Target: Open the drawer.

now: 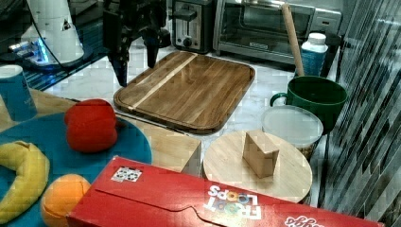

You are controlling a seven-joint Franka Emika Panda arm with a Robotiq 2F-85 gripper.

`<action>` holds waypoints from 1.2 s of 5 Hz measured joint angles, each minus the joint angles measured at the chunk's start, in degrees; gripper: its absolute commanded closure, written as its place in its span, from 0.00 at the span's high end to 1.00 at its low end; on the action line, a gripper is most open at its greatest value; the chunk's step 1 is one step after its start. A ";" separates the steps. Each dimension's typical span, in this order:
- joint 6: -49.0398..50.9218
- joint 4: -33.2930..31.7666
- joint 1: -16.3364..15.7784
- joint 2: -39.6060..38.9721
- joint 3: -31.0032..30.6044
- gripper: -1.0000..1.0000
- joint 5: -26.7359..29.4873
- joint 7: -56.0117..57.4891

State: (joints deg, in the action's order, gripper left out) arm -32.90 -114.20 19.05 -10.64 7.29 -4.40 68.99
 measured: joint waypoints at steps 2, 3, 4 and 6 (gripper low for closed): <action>-3.80 -1.62 0.83 -0.12 -0.09 1.00 1.35 0.06; -8.67 -3.30 0.83 -0.10 -0.18 1.00 1.48 -0.11; -13.12 -5.32 0.77 -0.11 -0.19 1.00 1.37 -0.11; -16.87 -10.24 0.81 -0.19 -0.24 1.00 -0.32 -0.45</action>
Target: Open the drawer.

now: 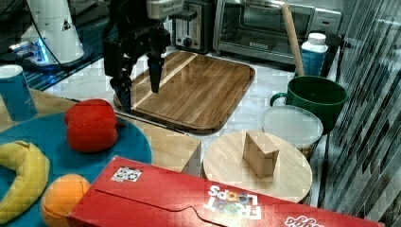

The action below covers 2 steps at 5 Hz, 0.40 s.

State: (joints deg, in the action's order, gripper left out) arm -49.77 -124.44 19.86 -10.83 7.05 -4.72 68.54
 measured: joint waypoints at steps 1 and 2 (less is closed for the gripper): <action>-2.32 -3.02 -0.31 -0.03 0.35 1.00 -0.14 -1.85; -4.31 -6.15 -0.32 -0.14 0.38 1.00 -1.42 -3.69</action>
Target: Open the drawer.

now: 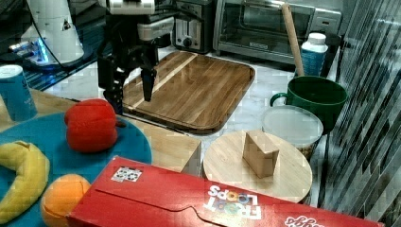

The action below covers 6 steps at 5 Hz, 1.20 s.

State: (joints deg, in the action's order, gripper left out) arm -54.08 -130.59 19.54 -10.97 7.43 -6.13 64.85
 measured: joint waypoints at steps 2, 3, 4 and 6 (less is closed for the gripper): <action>-4.78 -1.68 -0.03 -1.91 -0.01 1.00 -3.63 -2.63; -4.95 -1.68 -0.03 -2.24 -0.19 1.00 -3.51 -2.63; -4.95 -1.57 -0.04 -2.23 -0.05 1.00 -1.59 -2.69; -5.85 -1.57 -1.08 -2.45 0.88 1.00 -1.73 -9.40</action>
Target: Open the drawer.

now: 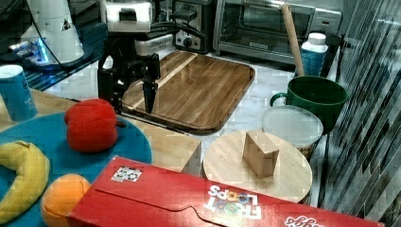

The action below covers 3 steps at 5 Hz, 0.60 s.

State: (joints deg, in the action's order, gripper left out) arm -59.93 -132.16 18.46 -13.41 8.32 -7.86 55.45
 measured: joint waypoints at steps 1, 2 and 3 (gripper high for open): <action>-2.29 -0.11 -0.92 -0.42 0.52 1.00 -1.38 -7.39; -3.08 -0.11 -1.06 -0.55 0.43 1.00 -2.25 -14.38; -3.19 -0.22 -1.33 -0.55 0.45 1.00 -2.90 -15.83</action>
State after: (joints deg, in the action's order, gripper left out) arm -63.11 -132.38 17.14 -13.96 8.76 -10.76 39.61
